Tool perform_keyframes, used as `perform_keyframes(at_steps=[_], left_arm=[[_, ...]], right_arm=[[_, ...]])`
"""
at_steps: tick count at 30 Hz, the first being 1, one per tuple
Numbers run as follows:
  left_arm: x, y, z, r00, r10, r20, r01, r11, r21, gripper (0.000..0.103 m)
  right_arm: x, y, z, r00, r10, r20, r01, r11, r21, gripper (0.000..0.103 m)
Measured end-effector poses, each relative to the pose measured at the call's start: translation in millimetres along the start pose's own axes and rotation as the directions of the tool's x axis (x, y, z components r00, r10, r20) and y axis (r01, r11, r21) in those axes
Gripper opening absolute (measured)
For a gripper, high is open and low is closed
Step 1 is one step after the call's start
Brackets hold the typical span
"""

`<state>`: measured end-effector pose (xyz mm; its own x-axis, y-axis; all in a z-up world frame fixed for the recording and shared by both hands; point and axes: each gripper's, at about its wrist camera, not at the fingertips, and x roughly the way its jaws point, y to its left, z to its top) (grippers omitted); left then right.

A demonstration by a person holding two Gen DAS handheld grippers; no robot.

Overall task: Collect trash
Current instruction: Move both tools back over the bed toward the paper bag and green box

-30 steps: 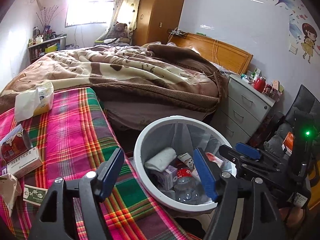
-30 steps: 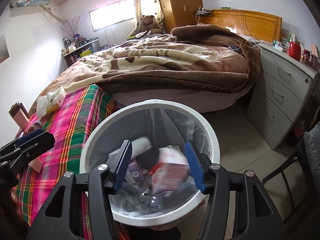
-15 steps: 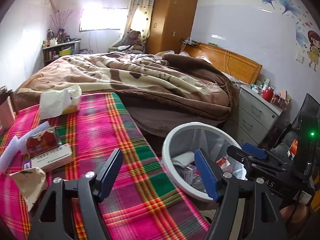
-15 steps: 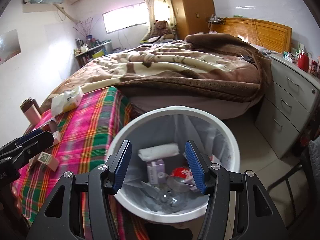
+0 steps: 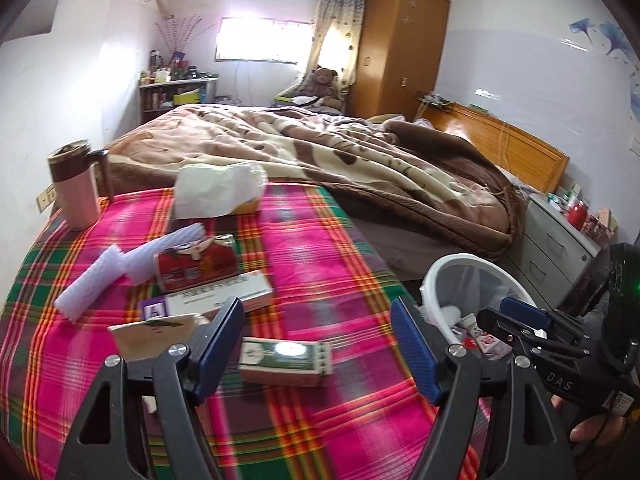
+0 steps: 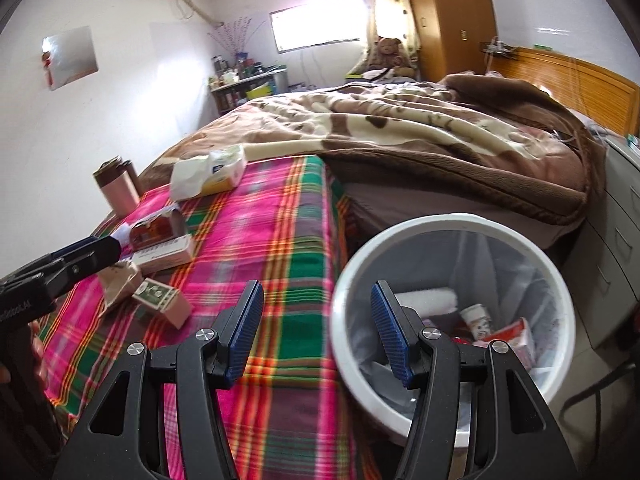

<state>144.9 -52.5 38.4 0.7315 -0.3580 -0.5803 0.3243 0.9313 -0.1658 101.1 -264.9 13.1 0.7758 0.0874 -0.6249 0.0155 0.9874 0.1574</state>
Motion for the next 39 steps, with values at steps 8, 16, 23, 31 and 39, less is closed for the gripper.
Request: perform_keyframes(at_steps=[8,16,23,31,39], left_arm=[[-9,43,-4,0.997,0.073,0.001,-0.073,0.997,-0.027,0.077],[-7,77,-8,0.993,0.114,-0.027,-0.115,0.993,-0.033,0.077],[1,102,-12,0.990,0.133,-0.057,-0.136,0.989,-0.061,0.077],[16,120,-13,0.988,0.113,-0.105,-0.120,0.991,-0.057,0.077],[27,117,-11,0.990,0.078,-0.114,-0.079,0.997,-0.008,0.077]], right_arm=[[18,33,-1,0.996,0.077,-0.046,-0.079,0.996,-0.046,0.057],[39,74,-2,0.984,0.153,-0.096,-0.165,0.977,-0.134,0.057],[54,106,-3,0.968,0.208,-0.138,-0.237,0.942,-0.237,0.070],[78,124,-7,0.950,0.214,-0.226,-0.274,0.919,-0.282,0.071],[89,123,-8,0.954,0.166,-0.249,-0.235,0.930,-0.282,0.070]])
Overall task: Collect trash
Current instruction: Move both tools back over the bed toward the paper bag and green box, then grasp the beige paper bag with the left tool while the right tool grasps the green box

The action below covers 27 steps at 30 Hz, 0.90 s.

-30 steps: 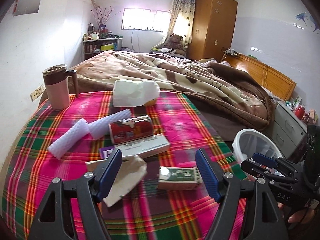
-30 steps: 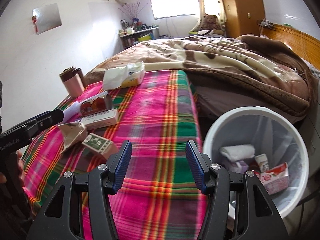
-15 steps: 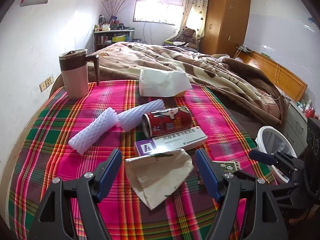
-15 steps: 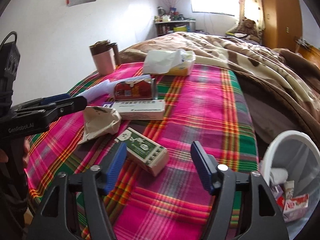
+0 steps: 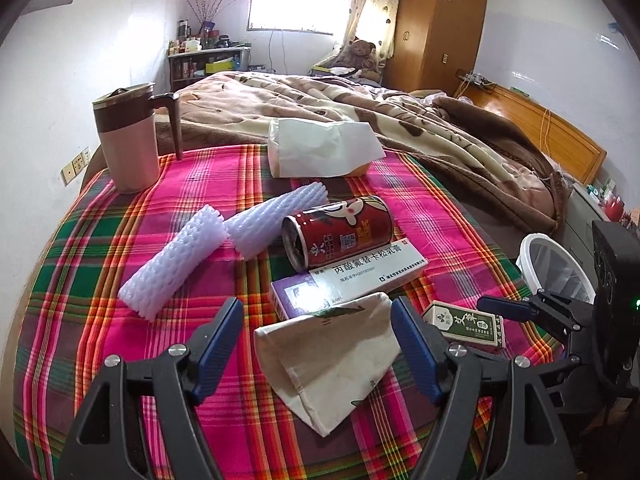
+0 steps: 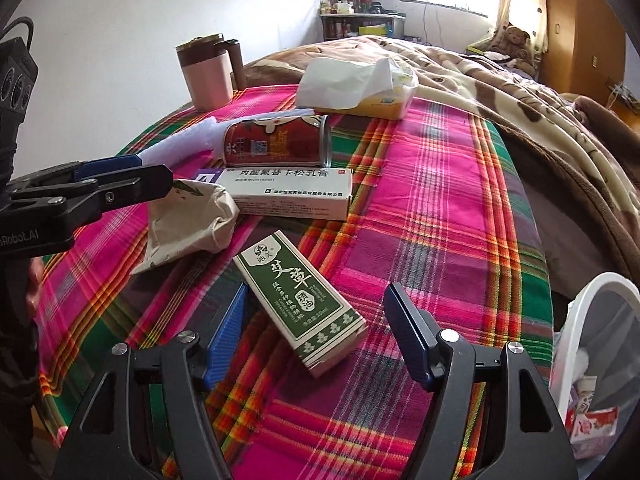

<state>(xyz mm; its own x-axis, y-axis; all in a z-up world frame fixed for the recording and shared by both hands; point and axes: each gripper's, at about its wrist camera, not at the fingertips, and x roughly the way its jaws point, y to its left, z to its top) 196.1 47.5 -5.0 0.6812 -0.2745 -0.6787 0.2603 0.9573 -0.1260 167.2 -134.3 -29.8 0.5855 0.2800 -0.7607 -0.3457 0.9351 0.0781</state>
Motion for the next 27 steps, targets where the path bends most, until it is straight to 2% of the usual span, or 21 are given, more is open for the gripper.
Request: perform_keyframes(at_steps=[2,5,14,17,22,27], left_arm=[[2,-2,1,1.000,-0.003,-0.004,0.003,1.000,0.012,0.077],[4,-6,1,1.000,-0.021,-0.016,0.021,0.999,0.029,0.077],[12,-30,-11,0.996,-0.042,-0.076,0.052,0.990,0.134,0.077],[16,-36,-14,0.996,0.004,-0.089,0.011,0.986,0.168,0.077],[26,-34,-16,0.991,0.041,-0.123,-0.023,0.989,0.149,0.077],[28,-33,-17,0.991,0.055,-0.122,-0.039,0.991,0.131,0.077]], right_arm=[[0,-3,0,1.000,0.005,-0.004,-0.005,1.000,0.015,0.058],[-1,-5,-1,1.000,-0.002,0.001,0.002,0.999,0.032,0.048],[-3,-19,-3,0.999,-0.042,0.008,0.041,0.993,0.110,0.047],[-4,-24,-4,0.999,-0.041,0.007,0.040,0.990,0.139,0.047],[-4,-28,-5,0.999,-0.041,0.011,0.039,0.986,0.164,0.047],[-5,-29,-6,0.999,-0.038,0.017,0.035,0.984,0.175,0.047]])
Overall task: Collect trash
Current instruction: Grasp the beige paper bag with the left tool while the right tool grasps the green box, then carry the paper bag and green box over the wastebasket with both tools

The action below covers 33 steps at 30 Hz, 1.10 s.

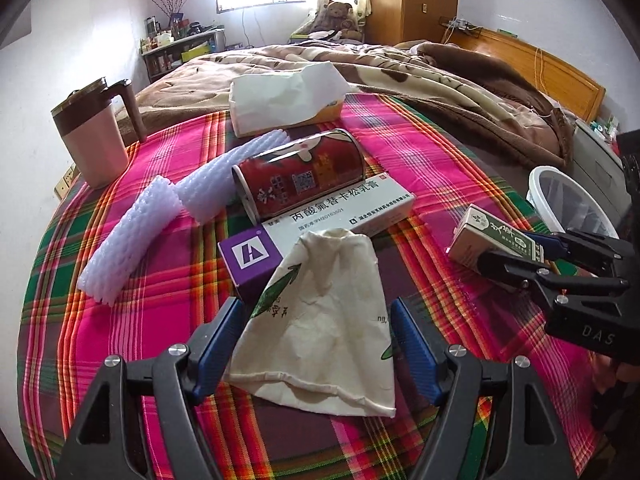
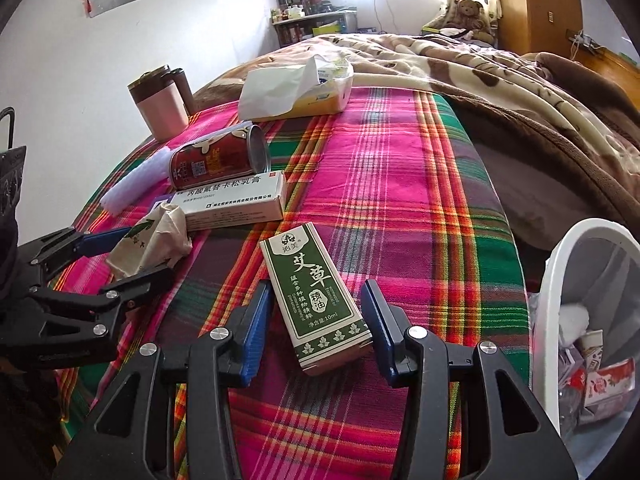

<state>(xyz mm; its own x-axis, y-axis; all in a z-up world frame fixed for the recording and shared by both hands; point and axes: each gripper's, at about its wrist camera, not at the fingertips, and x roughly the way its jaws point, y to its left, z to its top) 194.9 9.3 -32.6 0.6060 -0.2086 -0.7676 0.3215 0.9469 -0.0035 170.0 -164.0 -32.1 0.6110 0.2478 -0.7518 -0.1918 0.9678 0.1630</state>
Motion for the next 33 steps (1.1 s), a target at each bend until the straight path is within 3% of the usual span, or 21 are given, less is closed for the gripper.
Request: perform_keyframes(at_steps=[5,7,10,16,33], left_arm=[[2,3,1,1.000,-0.020,-0.004,0.020,0.999,-0.048,0.076],[3,2,1,1.000,-0.022,-0.004,0.021,0.998,-0.055,0.065],[-2,1,1,1.000,-0.019,0.009,0.019,0.998,-0.060,0.057],[-8,-4,-2,1.000,-0.016,0.017,0.017,0.998,-0.065,0.047],[-43,-30,-4,0.996,-0.030,0.087,0.034,0.998,-0.044,0.045]], right_arm=[[0,0,0,1.000,0.002,0.006,-0.003,1.000,0.001,0.044],[0,1,0,1.000,0.003,0.008,-0.003,1.000,-0.003,0.042],[-3,1,-1,1.000,0.000,0.015,0.000,1.000,-0.006,0.035],[-7,1,-2,1.000,0.003,0.029,-0.003,1.000,-0.003,0.035],[-38,-6,-9,0.995,0.008,0.103,-0.010,1.000,0.024,0.035]])
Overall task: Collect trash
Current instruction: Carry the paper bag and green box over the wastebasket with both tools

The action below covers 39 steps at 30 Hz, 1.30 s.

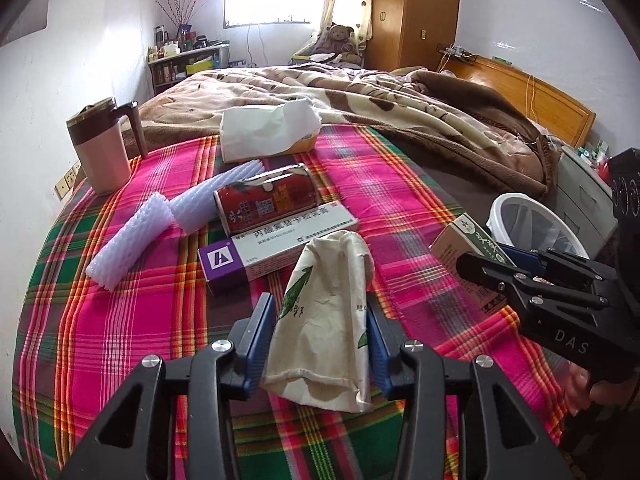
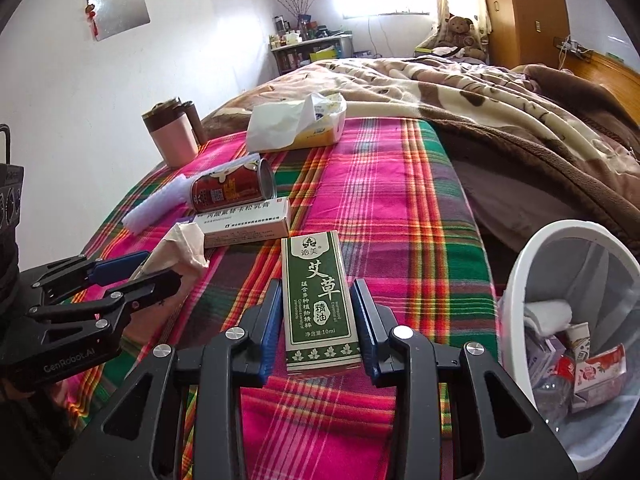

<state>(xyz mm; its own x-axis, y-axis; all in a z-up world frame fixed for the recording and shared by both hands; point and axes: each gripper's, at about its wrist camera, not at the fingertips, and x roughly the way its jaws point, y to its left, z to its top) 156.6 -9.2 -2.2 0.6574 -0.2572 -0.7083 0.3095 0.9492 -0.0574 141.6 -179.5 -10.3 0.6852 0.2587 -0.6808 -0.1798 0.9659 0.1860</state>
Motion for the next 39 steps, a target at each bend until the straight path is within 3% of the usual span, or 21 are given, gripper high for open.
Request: perform_keyframes(at_steps=[20,39], left_arm=[[-40,-61,12,0.992,-0.062,0.111,0.056,0.997,0.055,0.045],[-16,-140,37,0.976,-0.188,0.106,0.177,0.978,0.106,0.046]], right_arm=[[-68,-40,-3,0.988,-0.085,0.129,0.075,0.994,0.078,0.035],[-101,-107,-13,0.962,-0.229,0.151,0.197,0.959,0.202,0.035]])
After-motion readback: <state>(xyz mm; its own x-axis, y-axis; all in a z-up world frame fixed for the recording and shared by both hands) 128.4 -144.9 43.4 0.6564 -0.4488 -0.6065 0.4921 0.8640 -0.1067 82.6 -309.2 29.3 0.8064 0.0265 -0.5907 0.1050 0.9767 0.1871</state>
